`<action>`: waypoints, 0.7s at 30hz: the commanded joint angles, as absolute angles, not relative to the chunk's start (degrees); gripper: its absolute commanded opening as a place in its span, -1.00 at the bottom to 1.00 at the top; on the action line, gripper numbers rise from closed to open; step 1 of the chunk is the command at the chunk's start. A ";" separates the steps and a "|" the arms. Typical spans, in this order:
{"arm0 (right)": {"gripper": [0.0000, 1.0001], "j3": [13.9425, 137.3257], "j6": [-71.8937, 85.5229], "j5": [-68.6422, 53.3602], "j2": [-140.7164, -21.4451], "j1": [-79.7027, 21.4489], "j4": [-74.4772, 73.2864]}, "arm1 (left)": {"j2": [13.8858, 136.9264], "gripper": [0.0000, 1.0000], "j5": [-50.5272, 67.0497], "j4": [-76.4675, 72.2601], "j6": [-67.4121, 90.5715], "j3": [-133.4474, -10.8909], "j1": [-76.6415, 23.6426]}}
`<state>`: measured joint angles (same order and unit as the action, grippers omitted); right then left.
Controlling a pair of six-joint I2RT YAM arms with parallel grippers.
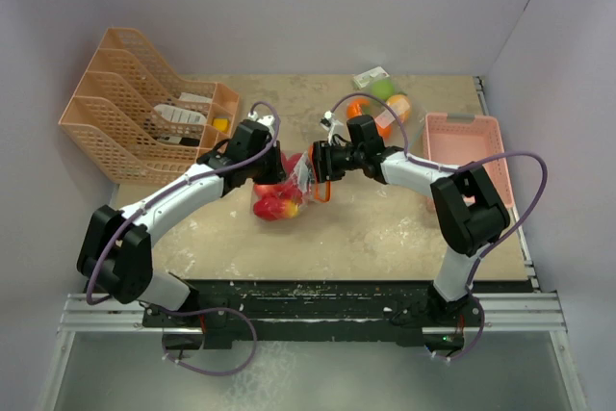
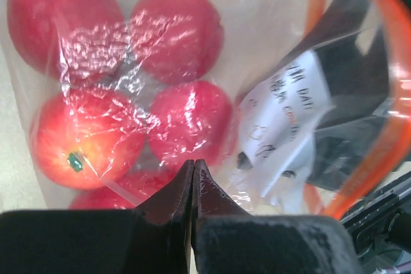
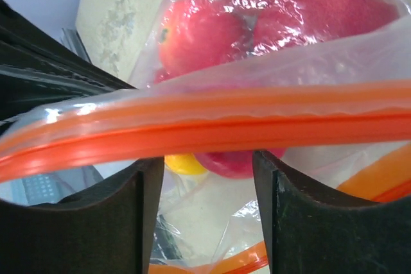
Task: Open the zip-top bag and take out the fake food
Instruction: Pick up the fake fruit from the zipper food storage bag.
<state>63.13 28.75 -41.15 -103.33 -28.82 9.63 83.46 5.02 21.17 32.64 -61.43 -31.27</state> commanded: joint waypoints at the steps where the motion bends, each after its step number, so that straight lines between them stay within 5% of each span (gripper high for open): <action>1: 0.30 62.05 23.09 -39.09 -99.24 -28.97 6.53 | 84.76 -1.00 8.40 15.15 35.39 -57.27 -31.51; 9: 0.60 60.73 22.60 -39.73 -101.73 -29.08 8.55 | 88.81 -1.00 9.56 12.33 36.21 -53.13 -32.37; 21: 0.57 59.11 18.01 -36.02 -103.86 -29.16 1.57 | 93.24 -1.00 10.02 10.59 36.81 -54.04 -33.13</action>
